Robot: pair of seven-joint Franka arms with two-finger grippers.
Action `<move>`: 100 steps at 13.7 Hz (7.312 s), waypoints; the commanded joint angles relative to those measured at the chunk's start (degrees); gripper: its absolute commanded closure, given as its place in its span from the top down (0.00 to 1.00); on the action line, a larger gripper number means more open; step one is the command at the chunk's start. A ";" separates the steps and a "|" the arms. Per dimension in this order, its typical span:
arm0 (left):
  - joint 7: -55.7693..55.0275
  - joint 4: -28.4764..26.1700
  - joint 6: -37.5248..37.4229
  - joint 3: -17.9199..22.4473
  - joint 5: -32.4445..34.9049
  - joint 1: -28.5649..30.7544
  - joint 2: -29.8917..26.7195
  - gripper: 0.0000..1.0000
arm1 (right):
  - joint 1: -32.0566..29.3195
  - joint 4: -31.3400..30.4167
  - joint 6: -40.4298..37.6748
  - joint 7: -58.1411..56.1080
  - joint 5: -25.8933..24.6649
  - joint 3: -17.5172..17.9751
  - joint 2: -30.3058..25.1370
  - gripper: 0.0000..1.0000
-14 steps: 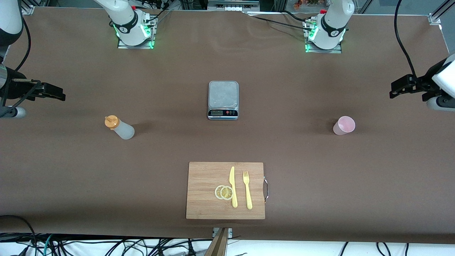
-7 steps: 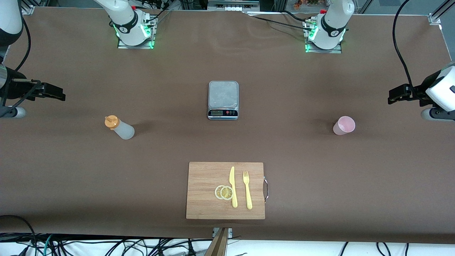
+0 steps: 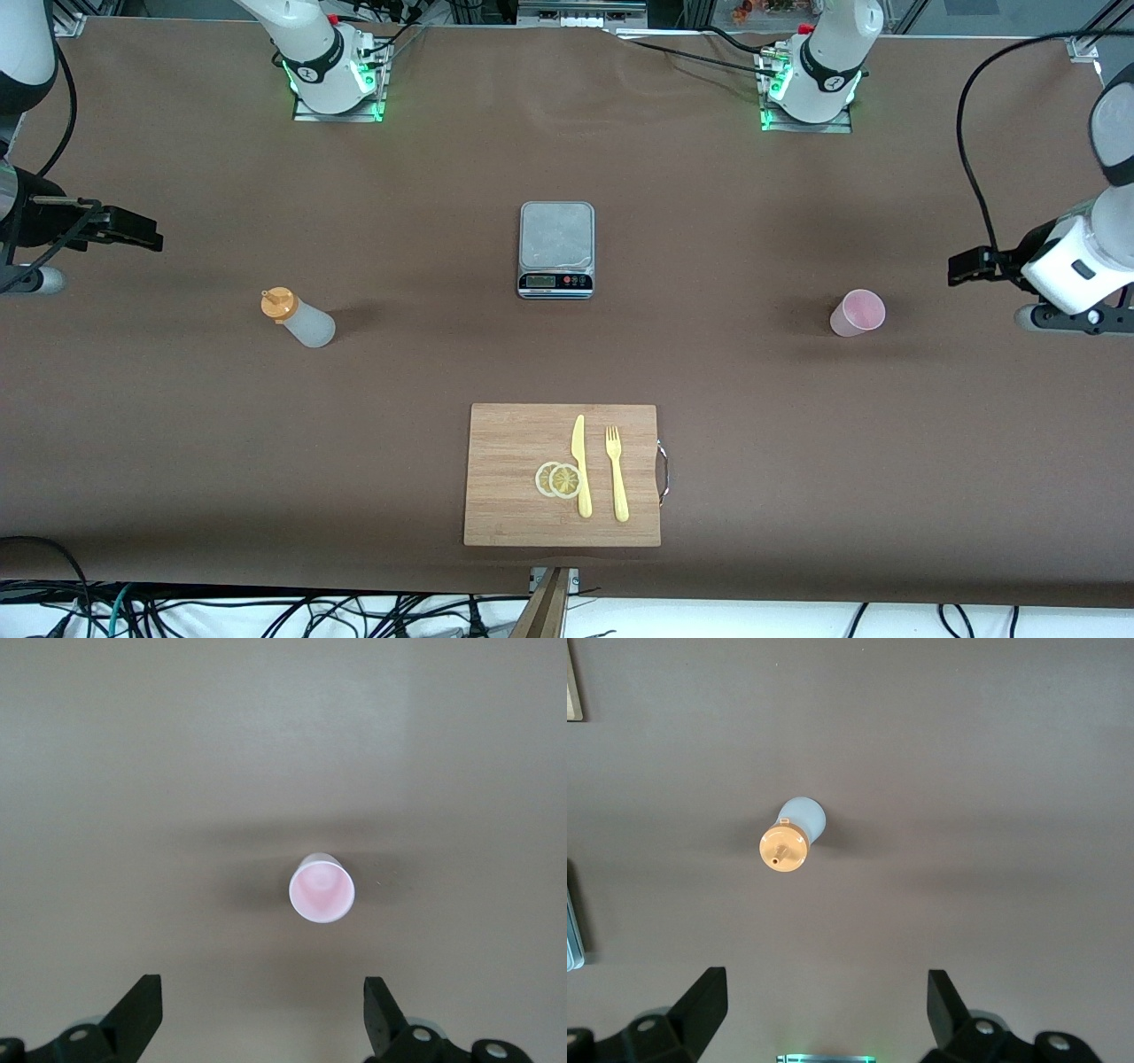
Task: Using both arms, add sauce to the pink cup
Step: 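Move the left gripper down to the pink cup and grasp it, then carry the pink cup with the left gripper onto the scale, then release the cup on the scale and raise the left gripper away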
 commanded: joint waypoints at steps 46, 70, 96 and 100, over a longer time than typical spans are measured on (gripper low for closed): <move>-43.52 -18.82 34.05 -20.62 -10.16 -21.30 4.87 0.00 | -0.20 1.38 -0.54 0.22 0.53 -0.18 0.46 1.00; -64.31 -15.91 43.89 -18.60 0.21 -37.59 15.79 0.36 | 0.07 1.20 0.42 0.66 0.88 -0.09 1.33 1.00; -13.19 -9.33 -0.66 -9.47 -1.11 -5.78 -12.51 1.00 | -10.73 0.23 7.36 -58.80 13.41 -0.18 12.22 1.00; -6.13 -8.26 -0.93 -5.24 -0.93 -4.19 -13.48 1.00 | -15.66 -0.20 8.24 -81.56 25.21 -0.18 19.60 1.00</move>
